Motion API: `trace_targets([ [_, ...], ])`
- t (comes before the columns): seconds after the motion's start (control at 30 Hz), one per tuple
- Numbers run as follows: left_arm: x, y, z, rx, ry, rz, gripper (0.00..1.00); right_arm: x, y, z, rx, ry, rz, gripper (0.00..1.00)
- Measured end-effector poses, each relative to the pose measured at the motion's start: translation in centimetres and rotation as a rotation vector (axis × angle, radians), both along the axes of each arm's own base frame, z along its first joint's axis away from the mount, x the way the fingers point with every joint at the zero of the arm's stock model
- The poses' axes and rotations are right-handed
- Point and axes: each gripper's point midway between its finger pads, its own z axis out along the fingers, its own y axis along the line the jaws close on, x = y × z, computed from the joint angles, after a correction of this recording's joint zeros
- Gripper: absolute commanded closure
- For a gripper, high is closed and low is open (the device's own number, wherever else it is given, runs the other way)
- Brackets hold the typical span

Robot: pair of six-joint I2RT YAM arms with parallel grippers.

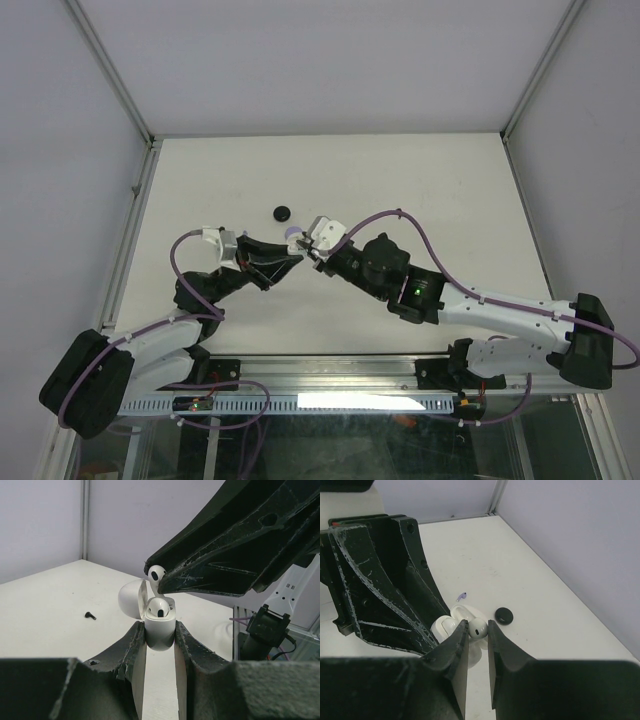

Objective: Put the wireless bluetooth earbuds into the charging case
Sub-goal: Place the earbud in the charging case.

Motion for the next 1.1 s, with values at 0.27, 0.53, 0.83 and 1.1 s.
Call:
trace_targets([
  [0.27, -0.1, 0.1, 0.1, -0.008, 0.021, -0.002, 1.00, -0.4, 0.2, -0.2, -0.016, -0.008, 0.025, 0.81],
  [0.53, 0.2, -0.2, -0.4, 0.005, 0.070, -0.008, 1.00, -0.5, 0.1, -0.8, -0.028, -0.010, 0.034, 0.79],
  [0.83, 0.2, -0.1, -0.4, 0.002, 0.083, -0.009, 1.00, -1.2, 0.6, -0.7, -0.022, -0.006, 0.082, 0.73],
  [1.1, 0.2, -0.1, -0.1, -0.010, 0.078, -0.005, 1.00, -1.6, 0.6, -1.3, -0.026, 0.008, 0.104, 0.72],
])
